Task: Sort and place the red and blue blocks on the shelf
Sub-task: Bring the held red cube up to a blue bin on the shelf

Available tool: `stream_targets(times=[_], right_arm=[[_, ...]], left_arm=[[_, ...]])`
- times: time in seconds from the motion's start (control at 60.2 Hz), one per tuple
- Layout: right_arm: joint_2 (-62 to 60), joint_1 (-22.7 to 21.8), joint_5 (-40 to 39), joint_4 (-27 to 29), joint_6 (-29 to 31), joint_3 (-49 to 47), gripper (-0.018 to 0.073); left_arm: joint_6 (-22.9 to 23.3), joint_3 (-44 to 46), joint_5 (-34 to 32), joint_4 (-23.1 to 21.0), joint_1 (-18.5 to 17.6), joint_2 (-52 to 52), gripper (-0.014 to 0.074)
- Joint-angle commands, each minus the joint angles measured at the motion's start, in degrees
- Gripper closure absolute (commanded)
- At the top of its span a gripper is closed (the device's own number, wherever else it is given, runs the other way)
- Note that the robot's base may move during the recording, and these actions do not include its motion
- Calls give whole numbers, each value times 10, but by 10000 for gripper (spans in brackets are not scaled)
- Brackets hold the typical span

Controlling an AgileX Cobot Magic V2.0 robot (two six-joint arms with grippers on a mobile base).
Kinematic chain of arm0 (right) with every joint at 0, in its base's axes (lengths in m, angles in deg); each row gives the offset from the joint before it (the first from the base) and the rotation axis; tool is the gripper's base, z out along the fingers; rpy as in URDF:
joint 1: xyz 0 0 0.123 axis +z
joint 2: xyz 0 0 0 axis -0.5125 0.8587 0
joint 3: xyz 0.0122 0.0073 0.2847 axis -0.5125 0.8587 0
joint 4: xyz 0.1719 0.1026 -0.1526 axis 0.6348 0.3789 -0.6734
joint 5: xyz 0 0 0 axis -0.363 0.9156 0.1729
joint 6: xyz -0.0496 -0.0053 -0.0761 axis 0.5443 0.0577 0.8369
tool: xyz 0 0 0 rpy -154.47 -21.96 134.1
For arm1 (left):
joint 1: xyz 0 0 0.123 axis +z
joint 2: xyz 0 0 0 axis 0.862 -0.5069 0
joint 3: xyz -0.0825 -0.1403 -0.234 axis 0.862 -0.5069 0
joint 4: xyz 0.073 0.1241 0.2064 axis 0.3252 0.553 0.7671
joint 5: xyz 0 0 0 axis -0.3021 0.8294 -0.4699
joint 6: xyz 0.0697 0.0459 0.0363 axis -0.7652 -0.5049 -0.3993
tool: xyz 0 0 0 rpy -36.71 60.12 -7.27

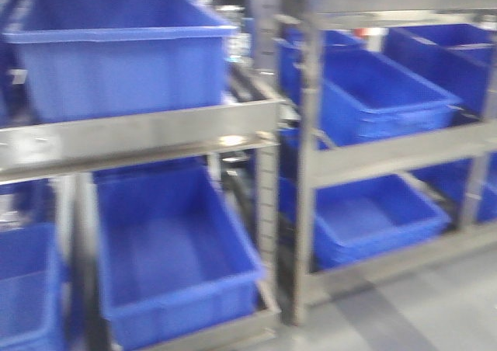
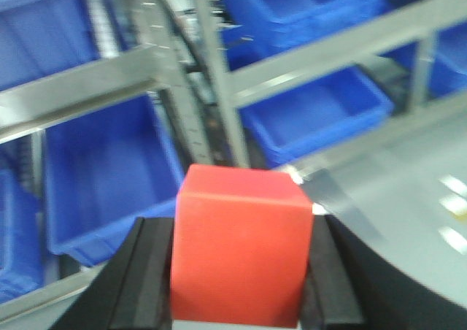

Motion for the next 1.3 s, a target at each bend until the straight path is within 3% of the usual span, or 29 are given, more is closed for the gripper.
stream_targets(times=[0.0,1.279], right_arm=[[3,-4,-47,1,3,-16,497],[3,-4,-47,1,3,-16,497]], left_arm=[[5,16,-47,2,1,-6,461],[5,16,-47,2,1,-6,461]])
